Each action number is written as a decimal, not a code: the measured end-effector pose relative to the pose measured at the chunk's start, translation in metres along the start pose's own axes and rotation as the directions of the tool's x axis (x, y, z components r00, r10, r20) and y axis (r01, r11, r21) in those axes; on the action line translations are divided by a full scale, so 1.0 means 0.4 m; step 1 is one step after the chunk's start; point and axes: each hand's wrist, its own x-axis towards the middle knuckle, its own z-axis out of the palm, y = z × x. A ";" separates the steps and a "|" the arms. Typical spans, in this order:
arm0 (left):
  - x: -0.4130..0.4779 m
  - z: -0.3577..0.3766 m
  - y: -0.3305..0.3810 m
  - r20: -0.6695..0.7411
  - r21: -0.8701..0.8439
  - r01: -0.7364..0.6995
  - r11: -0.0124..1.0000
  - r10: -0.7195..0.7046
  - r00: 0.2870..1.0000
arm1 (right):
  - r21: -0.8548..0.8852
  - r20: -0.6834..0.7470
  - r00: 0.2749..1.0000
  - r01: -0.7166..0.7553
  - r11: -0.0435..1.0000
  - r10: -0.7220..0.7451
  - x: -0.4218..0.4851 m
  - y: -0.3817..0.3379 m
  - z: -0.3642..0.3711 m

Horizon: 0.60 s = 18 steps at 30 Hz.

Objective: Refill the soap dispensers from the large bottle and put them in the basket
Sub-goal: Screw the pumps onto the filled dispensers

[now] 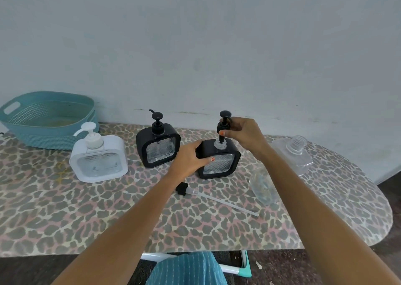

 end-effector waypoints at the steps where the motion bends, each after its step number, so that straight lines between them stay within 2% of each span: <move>1: 0.000 0.000 0.000 0.002 0.005 -0.002 1.000 0.002 1.000 | -0.018 -0.016 1.000 0.007 1.000 -0.007 0.000 0.003 0.006; 4: -0.001 -0.002 0.004 0.004 -0.010 0.006 1.000 -0.006 1.000 | -0.007 -0.046 0.999 -0.015 1.000 0.015 -0.009 0.022 0.026; 9: 0.001 -0.005 0.005 0.021 -0.022 0.008 1.000 -0.008 1.000 | 0.023 0.007 0.996 -0.085 0.996 0.085 -0.009 0.062 0.038; 12: -0.001 -0.004 0.004 0.008 -0.028 0.015 0.999 -0.015 1.000 | -0.089 -0.001 0.998 -0.061 0.994 0.061 -0.008 0.066 0.042; 16: -0.003 -0.002 0.003 0.016 -0.025 0.002 1.000 -0.002 1.000 | -0.214 -0.131 0.991 0.003 0.977 -0.032 -0.023 0.075 0.062; 18: -0.004 -0.002 0.002 0.013 -0.026 0.000 1.000 0.000 1.000 | -0.269 -0.112 0.993 0.006 0.963 -0.038 -0.018 0.073 0.067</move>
